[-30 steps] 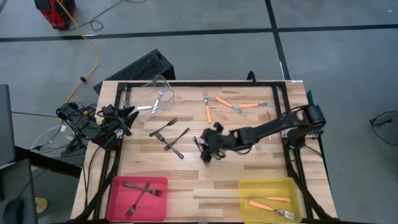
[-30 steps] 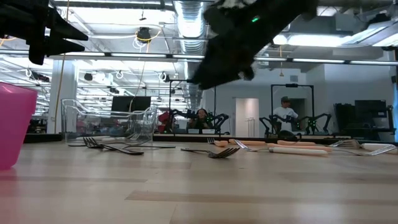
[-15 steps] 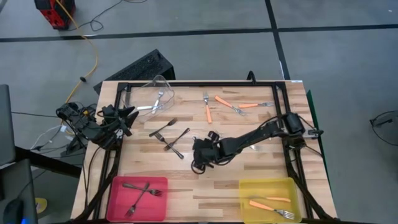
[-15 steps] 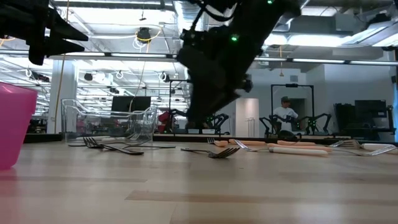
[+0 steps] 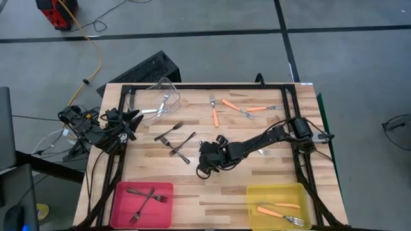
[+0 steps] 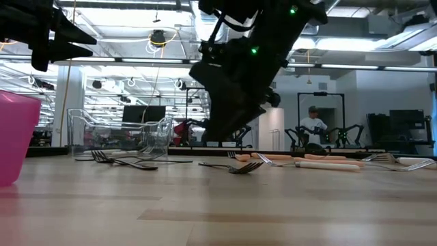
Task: Sort silverware by color (type)
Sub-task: Put the black fork into the red bin
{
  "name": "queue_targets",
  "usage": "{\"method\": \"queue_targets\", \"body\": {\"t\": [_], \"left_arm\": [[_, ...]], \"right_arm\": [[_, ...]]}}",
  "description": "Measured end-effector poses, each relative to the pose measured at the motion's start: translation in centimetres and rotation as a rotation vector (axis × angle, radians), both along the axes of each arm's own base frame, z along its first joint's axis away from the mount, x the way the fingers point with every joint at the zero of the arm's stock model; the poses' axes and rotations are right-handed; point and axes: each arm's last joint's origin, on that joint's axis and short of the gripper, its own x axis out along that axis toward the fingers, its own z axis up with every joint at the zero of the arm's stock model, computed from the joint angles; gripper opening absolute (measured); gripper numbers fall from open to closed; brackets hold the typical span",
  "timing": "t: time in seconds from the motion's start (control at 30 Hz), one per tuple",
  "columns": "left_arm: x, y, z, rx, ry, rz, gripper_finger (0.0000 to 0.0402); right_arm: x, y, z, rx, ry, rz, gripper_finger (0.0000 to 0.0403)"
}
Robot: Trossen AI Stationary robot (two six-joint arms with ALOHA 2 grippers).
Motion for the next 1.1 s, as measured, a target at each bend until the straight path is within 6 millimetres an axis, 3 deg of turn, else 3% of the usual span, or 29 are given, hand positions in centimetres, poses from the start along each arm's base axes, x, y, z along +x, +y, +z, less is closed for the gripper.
{"method": "queue_targets", "body": {"t": [0.2,0.3,0.57,0.67,0.73,0.87,1.1], "left_arm": [[0.0,0.0,0.0,0.000,0.001,-0.003,0.0178],[0.0,0.0,0.0,-0.001,0.001,-0.005,0.0178],[0.0,0.0,-0.1,0.000,0.006,-0.016,0.0178],[0.0,0.0,-0.1,0.000,0.007,-0.016,0.0178],[0.0,0.0,-0.1,0.000,0.008,-0.019,0.0178],[0.0,0.0,-0.1,0.000,0.008,-0.020,0.0178],[0.0,0.0,-0.1,-0.001,0.007,-0.015,0.0178]], "right_arm": [[0.1,-1.1,0.2,-0.026,0.033,0.024,0.0184],[-0.8,-1.5,1.3,-0.030,0.095,0.072,0.0184],[-5.6,-2.4,4.8,-0.089,0.306,0.109,0.0184],[-7.3,-3.0,5.5,-0.067,0.264,0.086,0.0184],[-7.7,-3.1,5.6,-0.014,0.144,0.051,0.0184],[-7.3,-2.1,4.7,0.065,-0.093,0.019,0.0184],[-4.9,-0.3,1.3,0.051,-0.160,0.028,0.0173]]}}
